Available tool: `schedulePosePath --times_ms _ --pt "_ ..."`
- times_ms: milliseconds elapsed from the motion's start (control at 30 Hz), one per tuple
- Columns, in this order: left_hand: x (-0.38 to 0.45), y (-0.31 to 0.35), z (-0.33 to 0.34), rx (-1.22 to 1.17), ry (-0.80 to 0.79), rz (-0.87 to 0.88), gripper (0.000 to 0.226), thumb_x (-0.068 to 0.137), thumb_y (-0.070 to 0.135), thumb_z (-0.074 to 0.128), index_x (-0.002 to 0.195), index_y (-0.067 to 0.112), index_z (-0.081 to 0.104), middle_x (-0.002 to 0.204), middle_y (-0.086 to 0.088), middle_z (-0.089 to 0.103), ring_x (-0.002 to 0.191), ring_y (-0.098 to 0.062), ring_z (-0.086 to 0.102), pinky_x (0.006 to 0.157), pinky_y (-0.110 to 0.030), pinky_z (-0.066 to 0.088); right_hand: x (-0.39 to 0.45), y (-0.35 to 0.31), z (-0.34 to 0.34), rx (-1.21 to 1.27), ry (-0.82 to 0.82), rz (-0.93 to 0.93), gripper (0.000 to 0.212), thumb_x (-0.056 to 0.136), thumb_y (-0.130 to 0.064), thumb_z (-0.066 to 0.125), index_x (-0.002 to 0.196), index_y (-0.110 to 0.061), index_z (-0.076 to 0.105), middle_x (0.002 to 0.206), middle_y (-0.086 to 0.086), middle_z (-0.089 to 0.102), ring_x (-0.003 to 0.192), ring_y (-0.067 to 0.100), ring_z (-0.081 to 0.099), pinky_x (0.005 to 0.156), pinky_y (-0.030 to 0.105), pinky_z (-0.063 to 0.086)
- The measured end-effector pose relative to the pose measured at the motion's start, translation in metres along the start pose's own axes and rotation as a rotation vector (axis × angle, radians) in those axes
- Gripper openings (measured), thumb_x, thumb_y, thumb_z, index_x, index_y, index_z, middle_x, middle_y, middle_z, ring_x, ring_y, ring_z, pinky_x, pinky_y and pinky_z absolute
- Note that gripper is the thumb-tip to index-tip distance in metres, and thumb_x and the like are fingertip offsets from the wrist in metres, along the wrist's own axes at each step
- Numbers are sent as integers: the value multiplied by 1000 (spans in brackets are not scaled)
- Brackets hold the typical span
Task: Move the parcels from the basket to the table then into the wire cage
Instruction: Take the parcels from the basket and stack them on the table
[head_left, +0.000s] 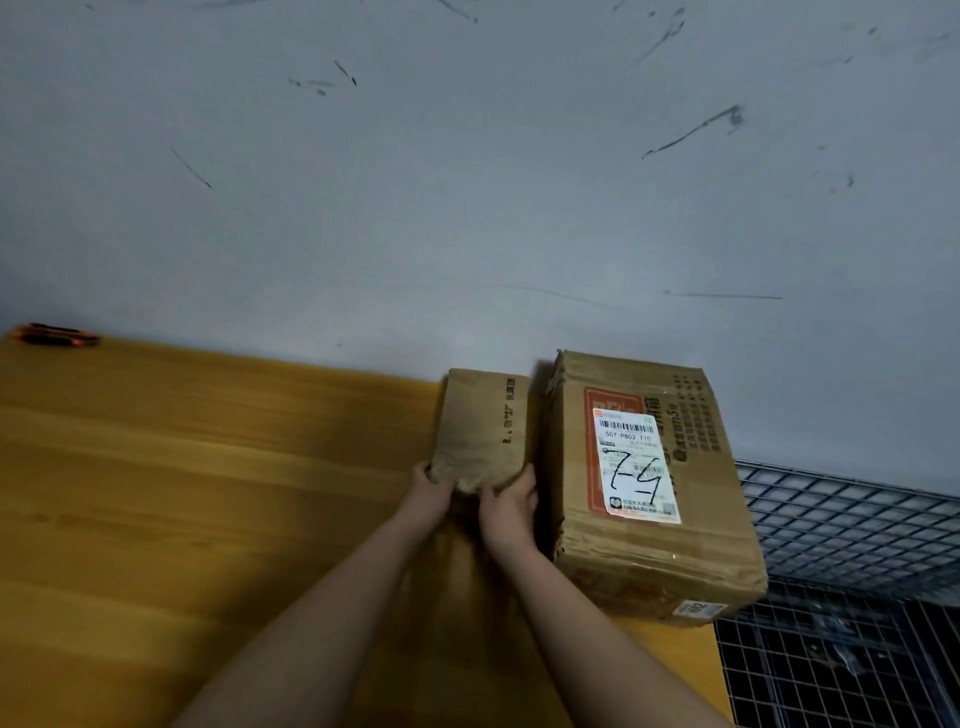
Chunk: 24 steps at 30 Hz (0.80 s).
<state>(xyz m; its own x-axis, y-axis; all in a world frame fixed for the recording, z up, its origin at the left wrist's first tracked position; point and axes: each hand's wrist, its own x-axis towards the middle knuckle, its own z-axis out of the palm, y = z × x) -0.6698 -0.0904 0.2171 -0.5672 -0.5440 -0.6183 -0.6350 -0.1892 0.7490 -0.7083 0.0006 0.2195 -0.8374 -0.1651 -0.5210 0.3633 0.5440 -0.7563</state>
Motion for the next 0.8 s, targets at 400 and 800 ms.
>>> schedulePosePath --times_ms 400,800 --pt "-53 -21 -76 72 276 160 22 94 17 52 115 14 55 121 -15 61 109 -29 57 96 -37 45 -87 -23 11 -457 110 -556 49 92 -24 55 139 -19 41 138 0 44 130 17 39 112 34 34" --pt "-248 -200 -288 361 693 -15 17 100 34 40 103 20 49 87 1 57 66 -17 53 53 -29 38 -286 26 181 -693 -325 -827 21 94 -25 51 110 -17 61 115 3 59 106 24 56 83 37 48"
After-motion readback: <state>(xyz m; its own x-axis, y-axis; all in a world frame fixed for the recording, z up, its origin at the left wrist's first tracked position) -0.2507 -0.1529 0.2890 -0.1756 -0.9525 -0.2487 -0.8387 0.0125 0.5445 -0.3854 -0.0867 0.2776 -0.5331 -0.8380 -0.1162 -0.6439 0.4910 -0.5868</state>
